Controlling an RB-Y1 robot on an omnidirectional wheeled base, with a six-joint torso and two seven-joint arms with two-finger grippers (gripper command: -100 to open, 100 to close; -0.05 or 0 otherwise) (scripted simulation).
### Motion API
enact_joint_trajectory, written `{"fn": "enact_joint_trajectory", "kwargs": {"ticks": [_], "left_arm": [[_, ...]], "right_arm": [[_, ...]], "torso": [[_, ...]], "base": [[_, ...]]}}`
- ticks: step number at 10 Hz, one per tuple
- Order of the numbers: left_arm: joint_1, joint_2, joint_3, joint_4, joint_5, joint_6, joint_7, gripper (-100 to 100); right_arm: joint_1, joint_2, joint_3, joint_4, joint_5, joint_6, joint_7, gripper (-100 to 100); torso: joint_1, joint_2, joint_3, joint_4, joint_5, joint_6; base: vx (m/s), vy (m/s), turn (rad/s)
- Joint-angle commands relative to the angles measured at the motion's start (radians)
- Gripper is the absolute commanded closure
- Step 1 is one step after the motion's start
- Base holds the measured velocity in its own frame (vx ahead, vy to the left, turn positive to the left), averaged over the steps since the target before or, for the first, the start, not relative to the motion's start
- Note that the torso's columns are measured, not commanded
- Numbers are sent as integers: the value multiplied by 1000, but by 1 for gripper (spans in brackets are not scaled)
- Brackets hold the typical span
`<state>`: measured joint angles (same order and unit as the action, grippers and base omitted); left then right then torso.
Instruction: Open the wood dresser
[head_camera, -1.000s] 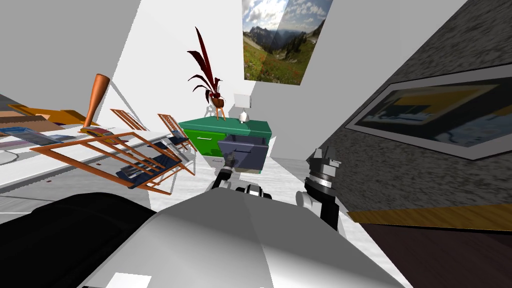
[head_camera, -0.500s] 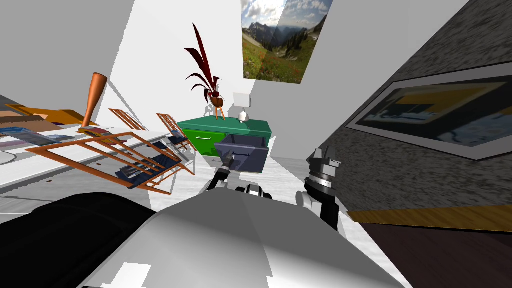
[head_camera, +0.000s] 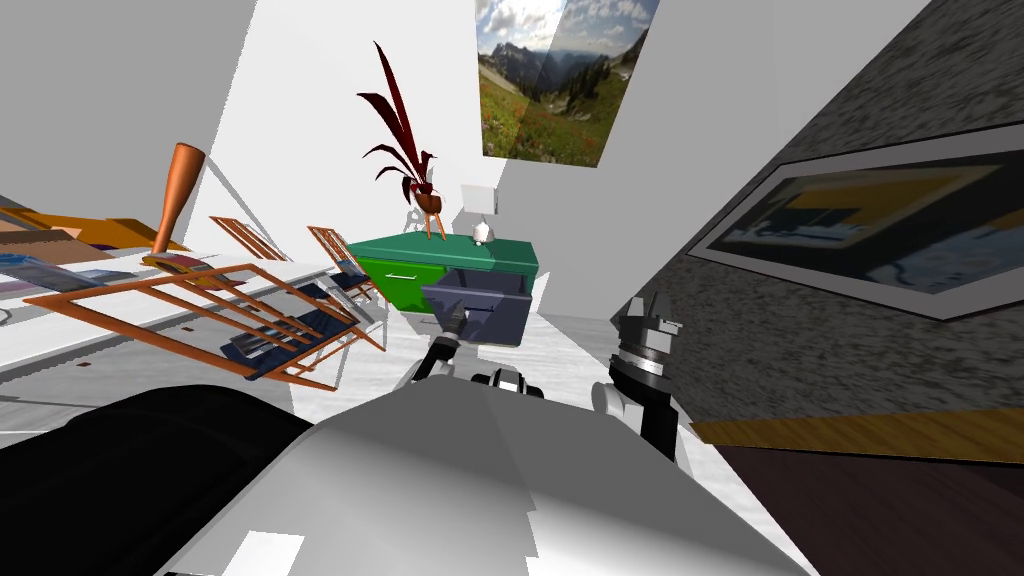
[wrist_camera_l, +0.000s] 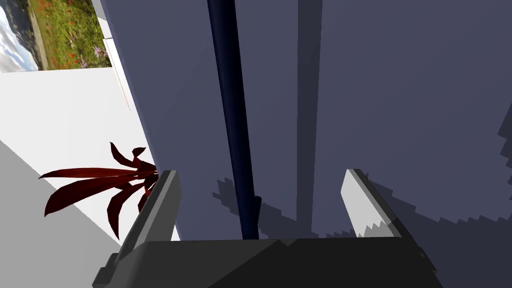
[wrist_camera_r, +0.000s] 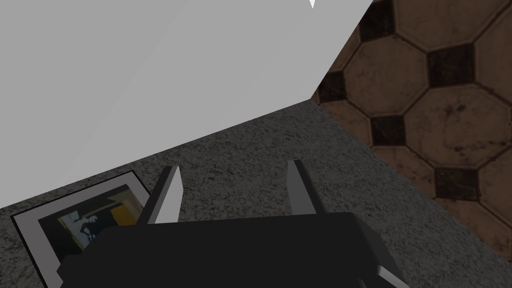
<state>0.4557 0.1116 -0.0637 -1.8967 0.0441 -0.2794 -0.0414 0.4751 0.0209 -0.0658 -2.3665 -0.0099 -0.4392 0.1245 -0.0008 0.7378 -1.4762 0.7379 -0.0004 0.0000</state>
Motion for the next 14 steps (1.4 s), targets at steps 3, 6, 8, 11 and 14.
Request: {"fn": "enact_joint_trajectory", "kwargs": {"ticks": [3, 6, 8, 11, 14], "left_arm": [[4, -103, -2, -9, 0, 5, -1, -100], [12, -108, -1, -37, 1, 25, -2, -100], [17, -108, -2, -41, 1, 25, -2, -100], [25, -105, -9, -49, 1, 20, -1, 100], [48, -104, -13, -84, 2, 39, -1, -100]], "right_arm": [[0, 0, 0, 0, 0, 0, 0, 0], [0, 0, 0, 0, 0, 0, 0, 0], [0, 0, 0, 0, 0, 0, 0, 0], [0, 0, 0, 0, 0, 0, 0, 0], [0, 0, 0, 0, 0, 0, 0, 0]], "torso": [[3, 1, 1, 0, 1, 0], [1, 0, 0, 0, 0, 0], [1, -5, -3, -1, 0, 0], [0, 4, 3, 0, 1, 0], [-1, 5, 3, 3, -1, 1]], "base": [[1, -5, -1], [21, 4, -7], [83, 15, -12], [-62, -12, 14], [-128, -17, 5]]}}
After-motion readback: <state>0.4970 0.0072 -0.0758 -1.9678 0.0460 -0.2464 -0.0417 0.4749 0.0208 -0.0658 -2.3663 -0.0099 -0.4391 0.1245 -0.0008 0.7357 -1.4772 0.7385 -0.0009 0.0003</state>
